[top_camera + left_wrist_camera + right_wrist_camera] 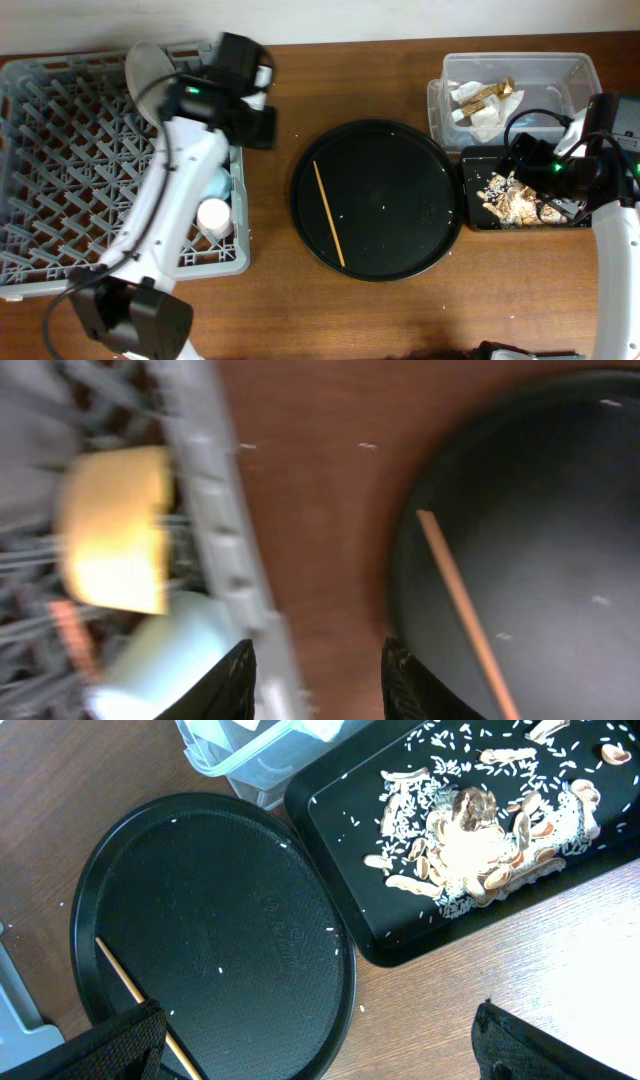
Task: Sort waste into correct bins and load items into the dishwasher rack
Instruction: 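Carry the chopsticks with the left gripper into the dish rack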
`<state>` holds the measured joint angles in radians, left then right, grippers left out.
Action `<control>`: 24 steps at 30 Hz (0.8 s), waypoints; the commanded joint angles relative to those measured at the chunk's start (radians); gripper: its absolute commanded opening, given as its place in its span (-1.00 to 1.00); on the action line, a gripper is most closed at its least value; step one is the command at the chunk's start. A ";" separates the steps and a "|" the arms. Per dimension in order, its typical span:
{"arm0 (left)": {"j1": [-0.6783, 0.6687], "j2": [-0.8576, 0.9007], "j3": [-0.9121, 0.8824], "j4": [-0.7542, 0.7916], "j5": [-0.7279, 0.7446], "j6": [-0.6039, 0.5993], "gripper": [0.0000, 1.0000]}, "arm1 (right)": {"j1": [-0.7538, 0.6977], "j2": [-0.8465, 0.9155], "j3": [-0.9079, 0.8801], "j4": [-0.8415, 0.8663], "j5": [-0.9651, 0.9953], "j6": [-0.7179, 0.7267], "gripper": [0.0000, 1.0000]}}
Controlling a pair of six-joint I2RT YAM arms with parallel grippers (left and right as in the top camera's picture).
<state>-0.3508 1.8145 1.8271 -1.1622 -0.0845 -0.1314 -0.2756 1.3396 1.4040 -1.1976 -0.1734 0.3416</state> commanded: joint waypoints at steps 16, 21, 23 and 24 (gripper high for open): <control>-0.296 0.486 0.003 0.044 0.044 -0.687 -0.23 | -0.006 -0.008 0.004 0.000 0.010 0.008 0.97; -0.304 0.517 0.003 0.060 0.045 -0.694 -0.27 | -0.006 -0.008 0.004 0.000 0.010 0.008 0.97; -0.313 0.531 0.003 0.062 0.045 -0.695 -0.42 | -0.006 -0.008 0.004 0.000 0.010 0.008 0.97; -0.317 0.531 0.003 0.063 0.044 -0.695 -0.46 | -0.006 -0.008 0.004 0.000 0.010 0.008 0.97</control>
<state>-0.6495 2.3051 1.8294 -1.1007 -0.0471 -0.8124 -0.2752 1.3396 1.4040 -1.1973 -0.1734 0.3416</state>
